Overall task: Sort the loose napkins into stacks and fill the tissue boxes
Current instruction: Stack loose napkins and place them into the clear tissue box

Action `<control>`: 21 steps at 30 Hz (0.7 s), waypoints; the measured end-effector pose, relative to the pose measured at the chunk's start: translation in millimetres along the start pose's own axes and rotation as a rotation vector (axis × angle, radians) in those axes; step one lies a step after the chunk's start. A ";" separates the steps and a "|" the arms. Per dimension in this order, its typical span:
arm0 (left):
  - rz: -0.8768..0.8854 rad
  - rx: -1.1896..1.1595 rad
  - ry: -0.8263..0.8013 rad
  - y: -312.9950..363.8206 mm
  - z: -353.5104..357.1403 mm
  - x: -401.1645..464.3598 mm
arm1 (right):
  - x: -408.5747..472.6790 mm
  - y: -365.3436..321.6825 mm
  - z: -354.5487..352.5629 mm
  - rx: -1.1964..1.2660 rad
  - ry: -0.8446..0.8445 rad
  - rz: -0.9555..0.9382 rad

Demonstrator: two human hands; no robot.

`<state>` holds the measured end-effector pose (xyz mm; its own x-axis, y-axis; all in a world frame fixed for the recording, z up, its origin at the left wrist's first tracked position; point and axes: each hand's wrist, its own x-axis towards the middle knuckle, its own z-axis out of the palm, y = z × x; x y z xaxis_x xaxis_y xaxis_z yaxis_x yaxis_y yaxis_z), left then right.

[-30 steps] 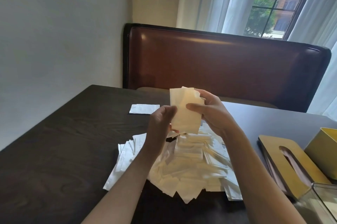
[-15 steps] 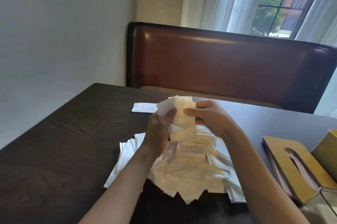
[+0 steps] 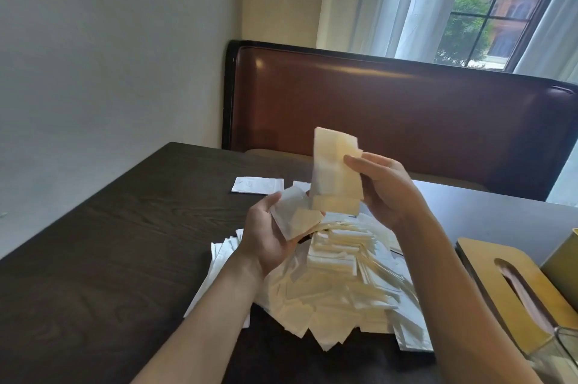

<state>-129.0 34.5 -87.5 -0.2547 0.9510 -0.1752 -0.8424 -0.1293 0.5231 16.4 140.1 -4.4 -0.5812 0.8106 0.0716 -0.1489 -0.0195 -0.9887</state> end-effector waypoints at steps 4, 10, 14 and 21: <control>-0.046 0.120 -0.094 -4.4 4.5 -2.2 | -5.6 12.9 15.6 -0.364 -0.111 -0.087; -0.089 0.173 -0.144 -8.1 11.0 -9.1 | -5.9 19.8 16.5 -0.604 -0.153 -0.062; -0.101 0.190 -0.121 -9.8 17.8 -10.3 | 1.4 25.0 18.2 -0.720 -0.108 -0.121; -0.214 0.360 -0.174 -7.8 17.3 -12.2 | 1.1 25.0 19.3 -0.679 -0.066 -0.176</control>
<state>-111.1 28.8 -75.1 0.0164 0.9827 -0.1845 -0.6411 0.1520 0.7522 -3.5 129.2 -26.5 -0.6446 0.7307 0.2250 0.2748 0.4961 -0.8236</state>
